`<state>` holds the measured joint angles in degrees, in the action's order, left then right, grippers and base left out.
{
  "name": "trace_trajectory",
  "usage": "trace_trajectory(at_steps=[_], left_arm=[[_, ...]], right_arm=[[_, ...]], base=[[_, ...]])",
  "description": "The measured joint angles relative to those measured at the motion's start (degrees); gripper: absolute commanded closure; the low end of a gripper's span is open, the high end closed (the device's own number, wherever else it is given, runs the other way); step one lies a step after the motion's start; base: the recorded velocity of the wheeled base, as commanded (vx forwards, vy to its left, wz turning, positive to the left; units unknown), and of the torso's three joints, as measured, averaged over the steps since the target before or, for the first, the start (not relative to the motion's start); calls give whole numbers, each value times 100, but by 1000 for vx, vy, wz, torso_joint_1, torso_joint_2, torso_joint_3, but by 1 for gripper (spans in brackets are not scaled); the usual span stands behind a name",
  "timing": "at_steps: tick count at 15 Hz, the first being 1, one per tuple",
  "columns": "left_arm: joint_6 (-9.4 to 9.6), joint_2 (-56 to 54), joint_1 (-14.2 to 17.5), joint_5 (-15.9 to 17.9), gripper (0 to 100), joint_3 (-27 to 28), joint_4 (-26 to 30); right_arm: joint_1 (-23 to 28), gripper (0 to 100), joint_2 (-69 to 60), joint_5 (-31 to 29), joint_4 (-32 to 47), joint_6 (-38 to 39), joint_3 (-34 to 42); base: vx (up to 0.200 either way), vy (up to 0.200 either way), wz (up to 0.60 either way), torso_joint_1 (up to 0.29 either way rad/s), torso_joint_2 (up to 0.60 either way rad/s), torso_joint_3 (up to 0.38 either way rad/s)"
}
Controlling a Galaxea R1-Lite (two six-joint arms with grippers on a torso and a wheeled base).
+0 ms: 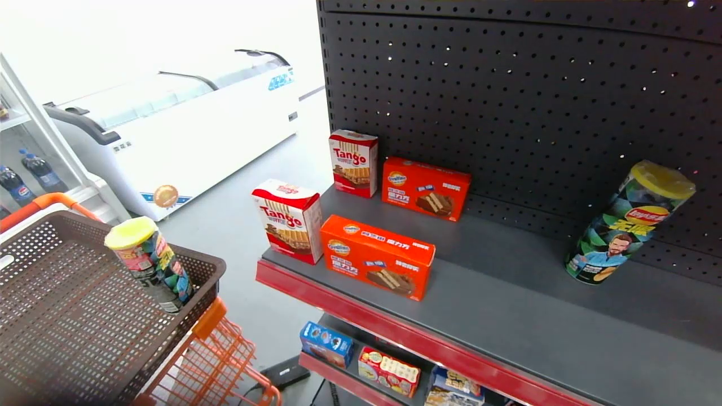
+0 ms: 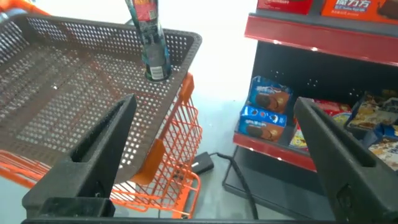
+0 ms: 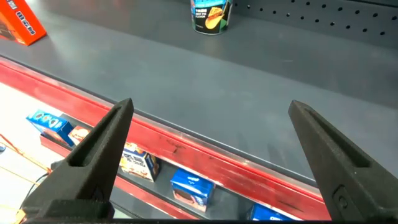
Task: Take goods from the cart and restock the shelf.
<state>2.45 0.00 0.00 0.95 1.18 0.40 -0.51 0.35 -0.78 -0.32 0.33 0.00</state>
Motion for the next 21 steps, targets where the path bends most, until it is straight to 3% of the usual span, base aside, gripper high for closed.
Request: trace_trajectory(at_steps=[3,7,10,13,16,21], left_arm=[[55,418,7,-206,0,623,266],[-441,2188,0,-456,0,1436,169],[-458,3607,347,-516,0,1720,-421],[-335,4980,824,-474,0,1640,-1786],[110,6254,1176,-254,0,1345,-3417],[280,8214,1303,-258,0,1428,-5960]], right_arm=[[0,0,0,-1,0,0,0],[2,0,0,0,0,0,0],[-1,0,0,0,0,2,0],[2,0,0,0,0,2,0],[2,0,0,-1,-1,2,0],[-1,0,0,-1,-1,2,0]], base=[[0,0,0,0,0,0],[0,0,0,0,0,0],[0,0,0,0,0,0],[0,0,0,0,0,0],[0,0,0,0,0,0],[0,0,0,0,0,0]])
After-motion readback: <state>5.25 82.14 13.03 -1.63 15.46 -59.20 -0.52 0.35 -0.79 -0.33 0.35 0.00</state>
